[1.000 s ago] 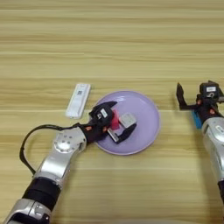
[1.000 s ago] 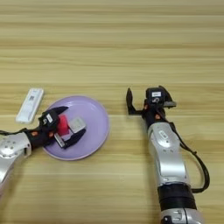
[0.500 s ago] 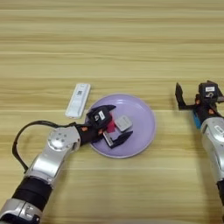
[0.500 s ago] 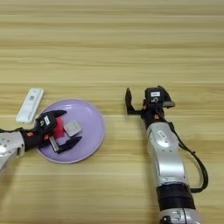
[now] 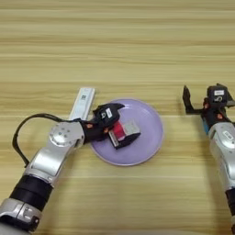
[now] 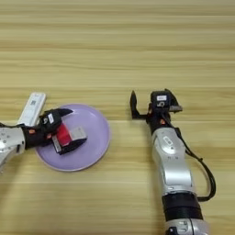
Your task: Move the objects on the table
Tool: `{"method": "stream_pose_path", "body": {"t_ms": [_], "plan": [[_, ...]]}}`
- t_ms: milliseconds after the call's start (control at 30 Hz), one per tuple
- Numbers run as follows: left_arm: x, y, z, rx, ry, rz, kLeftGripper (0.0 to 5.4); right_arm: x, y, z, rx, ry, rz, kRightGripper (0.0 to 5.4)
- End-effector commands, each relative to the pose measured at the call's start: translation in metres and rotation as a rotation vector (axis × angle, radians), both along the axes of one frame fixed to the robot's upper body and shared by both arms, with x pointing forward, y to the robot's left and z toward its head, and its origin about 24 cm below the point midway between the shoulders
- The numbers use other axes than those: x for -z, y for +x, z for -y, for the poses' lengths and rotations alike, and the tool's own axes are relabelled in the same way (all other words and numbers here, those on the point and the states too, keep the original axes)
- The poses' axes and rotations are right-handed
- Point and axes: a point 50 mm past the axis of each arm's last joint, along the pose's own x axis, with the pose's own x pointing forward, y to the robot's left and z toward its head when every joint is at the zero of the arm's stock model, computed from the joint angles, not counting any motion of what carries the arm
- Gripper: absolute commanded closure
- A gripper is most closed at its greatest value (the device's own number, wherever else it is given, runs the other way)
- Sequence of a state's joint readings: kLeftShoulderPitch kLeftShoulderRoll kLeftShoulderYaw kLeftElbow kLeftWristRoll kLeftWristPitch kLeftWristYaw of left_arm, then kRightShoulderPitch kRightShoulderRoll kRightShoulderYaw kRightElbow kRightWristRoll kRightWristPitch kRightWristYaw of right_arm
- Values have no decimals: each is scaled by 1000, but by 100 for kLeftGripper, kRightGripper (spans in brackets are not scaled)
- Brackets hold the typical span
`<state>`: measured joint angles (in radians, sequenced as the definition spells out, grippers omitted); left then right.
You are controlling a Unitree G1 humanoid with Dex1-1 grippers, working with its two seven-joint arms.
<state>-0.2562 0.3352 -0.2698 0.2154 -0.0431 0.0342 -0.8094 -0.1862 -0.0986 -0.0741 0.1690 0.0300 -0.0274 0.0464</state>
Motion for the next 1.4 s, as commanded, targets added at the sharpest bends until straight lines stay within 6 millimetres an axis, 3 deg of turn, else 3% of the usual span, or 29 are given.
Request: {"method": "stream_pose_path", "body": {"t_ms": [33, 467, 933, 1400], "plan": [[-9, 5, -6, 2, 26, 23, 3, -3, 2, -3, 6, 5, -1, 0], [-1, -4, -25, -28, 64, -7, 3, -4, 2, -6, 5, 6, -3, 0], [7, -35, -37, -19, 92, -53, 3, -6, 3, -4, 9, 5, 0, 0], [7, -34, -38, -35, 96, -54, 3, -6, 3, -4, 8, 3, 1, 0]]}}
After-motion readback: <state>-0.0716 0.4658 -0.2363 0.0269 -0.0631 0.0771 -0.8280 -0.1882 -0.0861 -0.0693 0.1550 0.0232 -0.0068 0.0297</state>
